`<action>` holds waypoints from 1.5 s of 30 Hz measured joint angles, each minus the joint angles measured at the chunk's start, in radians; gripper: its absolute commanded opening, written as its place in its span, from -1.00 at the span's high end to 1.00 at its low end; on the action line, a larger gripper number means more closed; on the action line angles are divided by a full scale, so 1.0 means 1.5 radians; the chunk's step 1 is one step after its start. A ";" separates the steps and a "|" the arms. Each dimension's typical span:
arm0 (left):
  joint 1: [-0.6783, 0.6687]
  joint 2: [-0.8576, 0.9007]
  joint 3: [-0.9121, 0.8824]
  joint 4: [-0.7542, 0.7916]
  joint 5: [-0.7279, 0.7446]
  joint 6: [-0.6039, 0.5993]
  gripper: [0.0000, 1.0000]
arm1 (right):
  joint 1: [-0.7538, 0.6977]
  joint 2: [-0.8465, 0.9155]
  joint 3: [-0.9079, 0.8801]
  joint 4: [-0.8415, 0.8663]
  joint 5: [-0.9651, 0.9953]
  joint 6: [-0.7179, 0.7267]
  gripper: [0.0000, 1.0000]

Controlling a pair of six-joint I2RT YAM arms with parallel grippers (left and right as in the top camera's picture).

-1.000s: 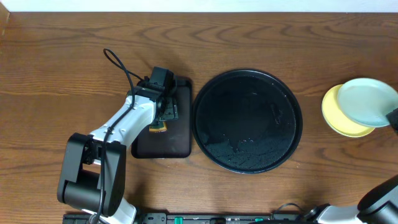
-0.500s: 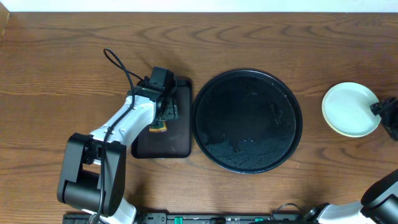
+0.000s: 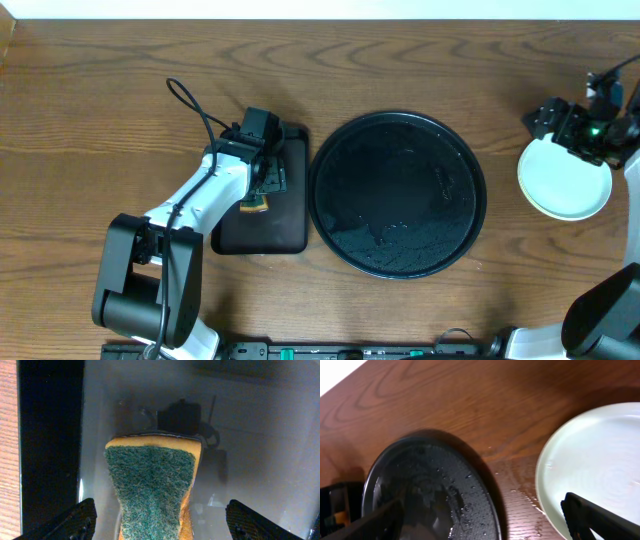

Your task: Clean dirty plates on tray and stack at the side

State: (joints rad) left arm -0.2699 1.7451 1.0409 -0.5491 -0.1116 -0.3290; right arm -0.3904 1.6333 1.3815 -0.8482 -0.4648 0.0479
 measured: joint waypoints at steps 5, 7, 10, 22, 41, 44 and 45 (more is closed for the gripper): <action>0.000 0.000 0.000 0.000 0.000 0.000 -0.67 | 0.013 0.000 0.000 0.000 0.001 -0.003 -0.99; 0.000 0.000 0.000 0.000 0.000 0.000 -0.67 | 0.013 0.000 0.000 0.000 0.001 -0.003 -0.98; 0.000 0.000 0.000 0.000 0.000 0.000 -0.67 | 0.013 0.000 0.000 0.000 0.001 -0.003 -0.99; 0.000 0.000 0.000 0.000 0.000 0.000 -0.67 | 0.013 0.000 0.000 0.000 0.001 -0.003 -0.98; 0.000 0.000 0.000 0.000 0.000 0.000 -0.67 | 0.173 -0.408 0.000 0.014 0.070 -0.041 -0.99; 0.000 0.000 0.000 0.000 0.000 0.000 -0.67 | 0.224 -0.482 -0.006 0.015 0.114 -0.081 -0.98; 0.000 0.000 0.000 0.000 0.000 0.000 -0.67 | 0.239 -0.507 -0.012 0.017 0.126 -0.094 -0.99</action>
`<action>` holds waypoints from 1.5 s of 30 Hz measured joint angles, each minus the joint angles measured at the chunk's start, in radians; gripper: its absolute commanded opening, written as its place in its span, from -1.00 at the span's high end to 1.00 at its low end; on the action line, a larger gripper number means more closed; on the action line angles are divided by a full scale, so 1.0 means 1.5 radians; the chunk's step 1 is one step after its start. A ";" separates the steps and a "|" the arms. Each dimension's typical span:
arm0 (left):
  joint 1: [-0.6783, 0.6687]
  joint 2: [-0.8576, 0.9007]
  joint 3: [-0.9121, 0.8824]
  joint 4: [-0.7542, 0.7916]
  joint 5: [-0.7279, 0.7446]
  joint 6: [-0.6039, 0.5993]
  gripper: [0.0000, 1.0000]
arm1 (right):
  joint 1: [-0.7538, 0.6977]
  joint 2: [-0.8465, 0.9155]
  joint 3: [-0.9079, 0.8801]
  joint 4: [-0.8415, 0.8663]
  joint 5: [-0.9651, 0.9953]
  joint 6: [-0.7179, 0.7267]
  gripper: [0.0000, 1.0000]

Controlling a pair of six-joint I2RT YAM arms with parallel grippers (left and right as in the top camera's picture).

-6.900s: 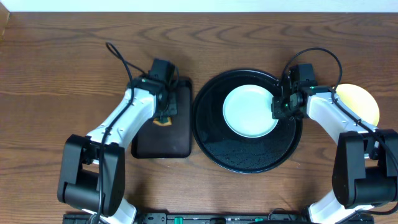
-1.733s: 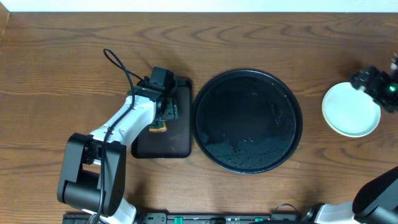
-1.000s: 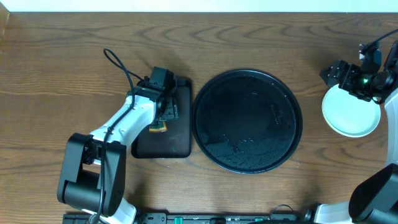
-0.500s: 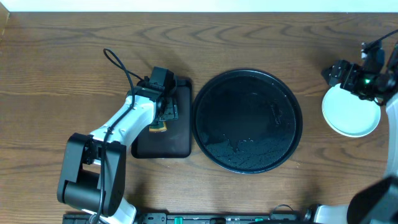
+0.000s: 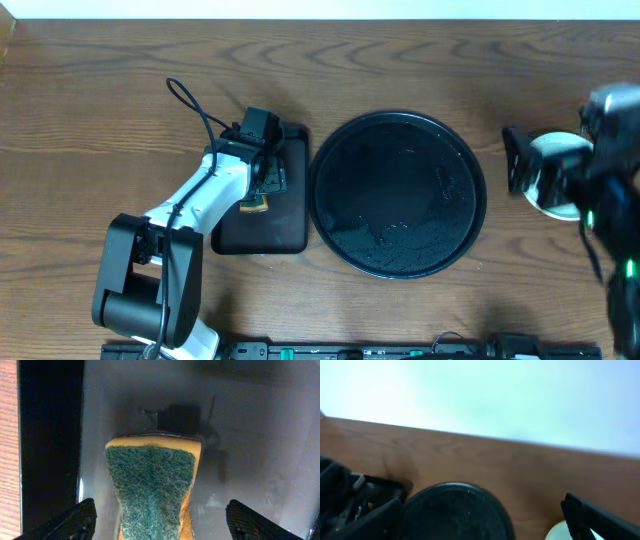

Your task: Clean dirty plates on tray and stack at the side

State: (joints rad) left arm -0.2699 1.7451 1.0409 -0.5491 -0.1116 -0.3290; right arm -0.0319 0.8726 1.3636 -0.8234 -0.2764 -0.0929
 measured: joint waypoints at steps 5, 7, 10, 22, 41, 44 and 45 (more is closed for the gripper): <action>0.000 0.000 0.000 0.000 0.000 0.000 -0.67 | 0.037 -0.153 -0.095 0.083 0.046 -0.042 -0.99; 0.000 0.000 0.000 0.000 0.000 0.000 -0.67 | 0.038 -0.220 -0.164 0.160 0.057 -0.051 -0.98; 0.000 0.000 0.000 0.000 0.000 0.000 -0.67 | 0.038 -0.316 -0.281 0.285 0.065 -0.066 -0.98; 0.000 0.000 -0.001 0.000 0.000 0.000 -0.67 | 0.037 -0.536 -0.672 0.702 0.076 -0.083 -0.99; 0.000 0.000 -0.001 0.000 0.000 0.000 -0.67 | 0.037 -0.573 -0.905 0.646 0.081 -0.084 -0.99; 0.000 0.000 -0.001 0.000 0.000 0.000 -0.67 | 0.037 -0.574 -0.905 0.576 0.083 -0.084 -0.99; 0.000 0.000 -0.001 0.000 0.000 0.000 -0.67 | 0.037 -0.575 -0.905 0.545 0.083 -0.084 -0.98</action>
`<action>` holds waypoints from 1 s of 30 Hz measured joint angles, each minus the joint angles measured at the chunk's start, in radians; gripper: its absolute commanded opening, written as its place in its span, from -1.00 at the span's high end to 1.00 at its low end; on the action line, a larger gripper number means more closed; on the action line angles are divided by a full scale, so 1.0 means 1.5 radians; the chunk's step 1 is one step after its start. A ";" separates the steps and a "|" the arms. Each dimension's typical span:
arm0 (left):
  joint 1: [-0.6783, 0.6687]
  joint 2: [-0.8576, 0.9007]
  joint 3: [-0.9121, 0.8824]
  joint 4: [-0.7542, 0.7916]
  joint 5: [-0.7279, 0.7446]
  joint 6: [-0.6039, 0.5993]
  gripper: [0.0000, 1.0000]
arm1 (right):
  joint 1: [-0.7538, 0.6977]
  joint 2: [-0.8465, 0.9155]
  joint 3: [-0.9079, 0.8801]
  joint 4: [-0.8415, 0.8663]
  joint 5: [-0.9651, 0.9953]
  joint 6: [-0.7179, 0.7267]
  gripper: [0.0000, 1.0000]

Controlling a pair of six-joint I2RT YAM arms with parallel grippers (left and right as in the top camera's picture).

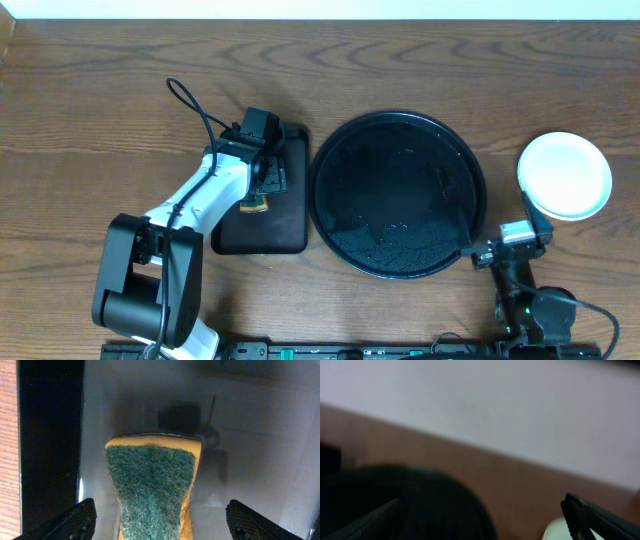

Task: Clean dirty plates on tray and stack at the side
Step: 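Lower the sponge onto the small black tray with the left gripper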

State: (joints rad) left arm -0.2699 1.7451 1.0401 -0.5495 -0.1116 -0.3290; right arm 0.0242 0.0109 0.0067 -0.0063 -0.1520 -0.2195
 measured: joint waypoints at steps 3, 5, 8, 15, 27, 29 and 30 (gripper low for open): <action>0.000 0.000 0.000 0.001 0.000 0.000 -0.67 | 0.000 0.001 0.000 -0.034 0.004 0.004 -0.99; 0.000 0.000 0.000 0.000 0.000 0.000 -0.67 | 0.000 0.001 0.000 -0.034 0.005 0.005 -0.98; 0.000 0.000 0.000 0.000 0.000 0.000 -0.67 | 0.000 0.001 0.000 -0.034 0.005 0.006 -0.99; 0.000 0.000 0.000 0.000 0.000 0.000 -0.67 | 0.000 0.001 0.000 -0.035 0.005 0.008 -0.98; 0.000 0.000 0.000 0.000 0.000 0.000 -0.67 | 0.000 0.001 0.000 -0.035 0.006 0.008 -0.99; 0.000 0.000 0.000 0.000 0.000 0.000 -0.67 | 0.000 0.001 0.000 -0.035 0.006 0.008 -0.98; 0.000 0.000 0.000 0.000 0.000 0.000 -0.68 | 0.000 0.001 0.000 -0.035 0.006 0.008 -0.98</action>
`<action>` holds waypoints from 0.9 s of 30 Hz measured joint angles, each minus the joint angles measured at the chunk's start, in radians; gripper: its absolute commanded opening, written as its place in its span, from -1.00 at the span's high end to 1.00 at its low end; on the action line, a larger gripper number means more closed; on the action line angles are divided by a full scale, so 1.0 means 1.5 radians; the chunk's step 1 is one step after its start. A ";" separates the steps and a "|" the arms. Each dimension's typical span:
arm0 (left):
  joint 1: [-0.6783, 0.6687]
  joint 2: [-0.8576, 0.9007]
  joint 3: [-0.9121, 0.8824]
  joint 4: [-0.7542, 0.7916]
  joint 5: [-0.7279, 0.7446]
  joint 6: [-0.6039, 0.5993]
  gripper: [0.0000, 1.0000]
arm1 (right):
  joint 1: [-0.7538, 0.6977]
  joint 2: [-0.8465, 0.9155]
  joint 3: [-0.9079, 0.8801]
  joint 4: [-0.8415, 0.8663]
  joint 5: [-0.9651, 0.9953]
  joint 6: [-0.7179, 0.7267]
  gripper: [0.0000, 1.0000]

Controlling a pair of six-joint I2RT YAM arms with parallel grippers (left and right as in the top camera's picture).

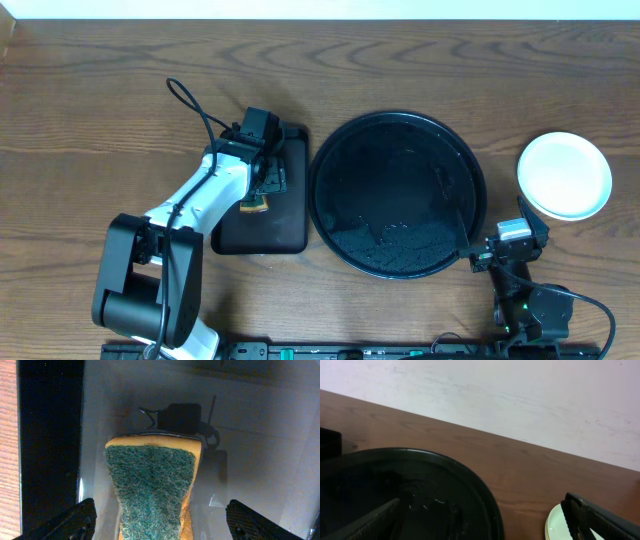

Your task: Clean dirty plates on tray and stack at the side

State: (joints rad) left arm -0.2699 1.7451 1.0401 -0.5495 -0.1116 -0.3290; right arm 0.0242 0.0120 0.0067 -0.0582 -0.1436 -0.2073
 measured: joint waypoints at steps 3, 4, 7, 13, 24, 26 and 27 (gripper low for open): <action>0.000 0.000 0.000 0.000 0.000 0.000 -0.67 | 0.000 0.000 0.000 0.000 0.000 0.000 -0.98; 0.000 0.000 0.000 0.000 0.000 0.000 -0.68 | 0.000 0.000 0.000 0.000 0.000 0.000 -0.99; 0.000 0.000 0.000 0.000 0.000 0.000 -0.67 | 0.000 0.000 0.000 0.000 0.001 0.000 -0.98; 0.000 -0.029 0.000 -0.011 0.000 0.000 -0.67 | 0.000 0.000 0.000 0.000 0.002 0.000 -0.99; 0.004 -0.414 -0.003 0.048 0.000 0.003 -0.67 | 0.000 0.000 0.000 -0.001 0.002 0.000 -0.98; 0.005 -0.480 -0.003 0.040 0.000 0.006 -0.67 | 0.000 0.000 0.000 0.000 0.002 0.000 -0.98; 0.009 -0.522 -0.003 0.025 0.001 0.008 -0.67 | 0.000 0.000 0.000 -0.001 0.002 0.000 -0.98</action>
State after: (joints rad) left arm -0.2565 0.9619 1.0355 -0.5114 -0.1108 -0.3172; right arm 0.0242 0.0120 0.0063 -0.0589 -0.1413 -0.2073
